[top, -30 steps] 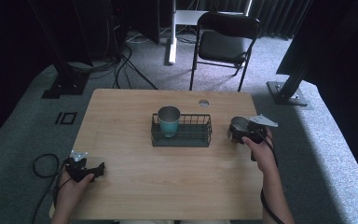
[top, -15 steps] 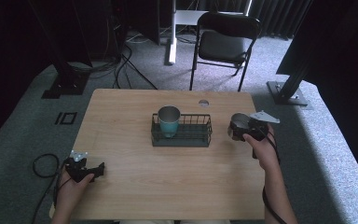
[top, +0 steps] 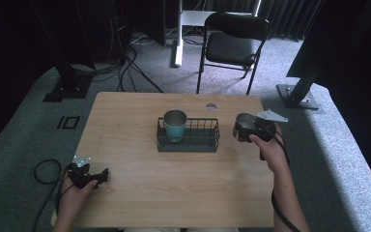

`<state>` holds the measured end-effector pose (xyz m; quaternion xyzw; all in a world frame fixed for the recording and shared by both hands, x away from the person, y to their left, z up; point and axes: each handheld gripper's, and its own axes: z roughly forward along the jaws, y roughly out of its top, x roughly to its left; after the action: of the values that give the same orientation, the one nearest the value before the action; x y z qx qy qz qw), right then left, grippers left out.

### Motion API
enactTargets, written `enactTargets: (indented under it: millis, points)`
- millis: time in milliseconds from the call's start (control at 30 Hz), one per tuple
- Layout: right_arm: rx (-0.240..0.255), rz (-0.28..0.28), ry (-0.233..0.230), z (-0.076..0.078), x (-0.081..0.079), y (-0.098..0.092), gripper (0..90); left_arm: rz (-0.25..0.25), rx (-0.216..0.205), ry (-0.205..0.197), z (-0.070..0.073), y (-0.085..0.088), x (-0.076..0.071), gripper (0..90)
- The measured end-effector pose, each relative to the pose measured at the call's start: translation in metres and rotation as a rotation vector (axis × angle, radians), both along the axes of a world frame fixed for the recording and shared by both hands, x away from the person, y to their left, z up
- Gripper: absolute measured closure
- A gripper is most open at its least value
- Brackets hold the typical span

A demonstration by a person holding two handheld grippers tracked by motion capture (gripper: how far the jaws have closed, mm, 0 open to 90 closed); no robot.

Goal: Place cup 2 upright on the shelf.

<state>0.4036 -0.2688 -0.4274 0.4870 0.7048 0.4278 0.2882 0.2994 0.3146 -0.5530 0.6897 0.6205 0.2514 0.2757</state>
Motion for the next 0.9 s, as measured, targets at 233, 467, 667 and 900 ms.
enactTargets:
  millis: [233, 467, 667, 900]
  points:
    - [-0.011, 0.019, -0.014, 0.015, 0.004, 0.010, 13.0, 0.000, 0.000, 0.000, 0.000, 0.000, 0.000, 2.9]
    - [-0.011, 0.048, -0.034, 0.031, 0.007, 0.023, 13.0, 0.000, 0.000, 0.000, 0.000, 0.000, 0.000, 2.9]
    - [-0.005, 0.081, -0.040, 0.039, 0.009, 0.038, 13.0, 0.000, 0.000, 0.000, 0.000, 0.000, 0.000, 2.9]
    - [-0.002, 0.112, -0.036, 0.040, 0.012, 0.053, 13.0, 0.000, 0.000, 0.000, 0.000, 0.000, 0.000, 2.9]
